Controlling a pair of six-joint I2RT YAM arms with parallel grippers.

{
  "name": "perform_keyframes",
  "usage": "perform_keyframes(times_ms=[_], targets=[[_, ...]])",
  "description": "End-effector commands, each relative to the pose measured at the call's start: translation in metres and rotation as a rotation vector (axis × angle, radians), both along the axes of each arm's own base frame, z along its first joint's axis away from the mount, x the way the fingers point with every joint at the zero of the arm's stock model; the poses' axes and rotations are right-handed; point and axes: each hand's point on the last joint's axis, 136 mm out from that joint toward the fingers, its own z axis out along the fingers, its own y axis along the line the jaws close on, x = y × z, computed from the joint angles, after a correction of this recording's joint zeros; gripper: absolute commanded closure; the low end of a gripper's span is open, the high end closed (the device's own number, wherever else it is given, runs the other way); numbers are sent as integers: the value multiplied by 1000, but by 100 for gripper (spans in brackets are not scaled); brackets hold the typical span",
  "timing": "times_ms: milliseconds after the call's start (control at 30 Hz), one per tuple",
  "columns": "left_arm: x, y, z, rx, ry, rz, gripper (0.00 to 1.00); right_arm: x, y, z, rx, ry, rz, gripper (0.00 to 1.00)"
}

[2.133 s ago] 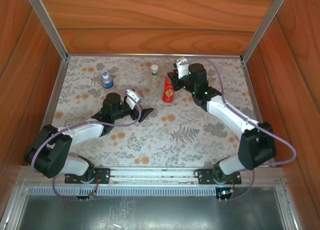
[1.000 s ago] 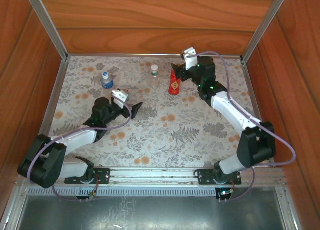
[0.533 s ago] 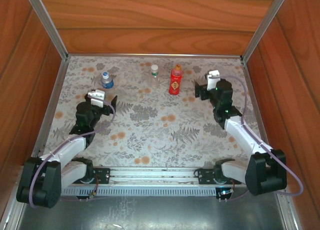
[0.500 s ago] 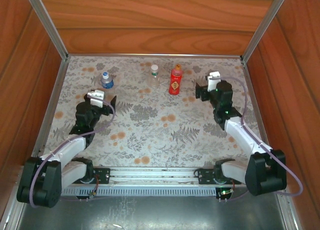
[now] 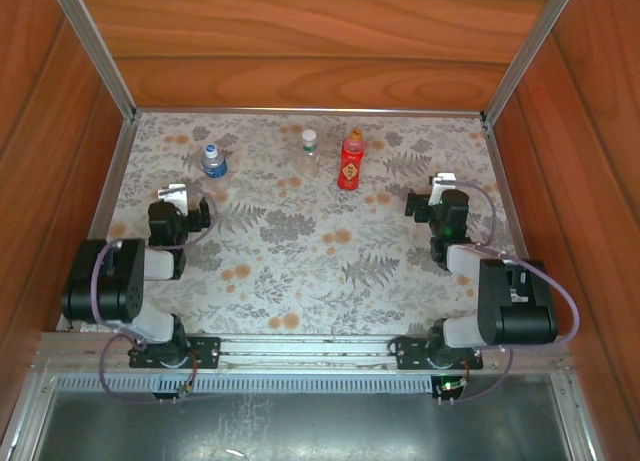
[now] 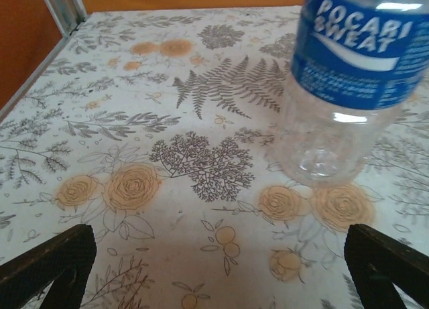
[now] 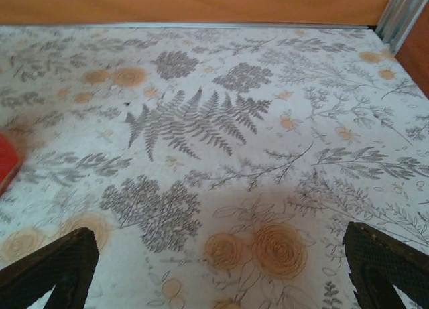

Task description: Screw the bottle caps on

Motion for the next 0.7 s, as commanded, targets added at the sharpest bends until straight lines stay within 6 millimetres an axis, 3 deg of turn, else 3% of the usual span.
perform_keyframes(times_ms=[0,167,667], targets=[[14,10,21,-27,-93,50,0,5,8,-5,61,-56,53,0],[23,22,17,-45,-49,106,0,13,2,-13,68,14,25,0],[25,15,17,-34,-37,62,0,13,3,-14,66,18,28,0]])
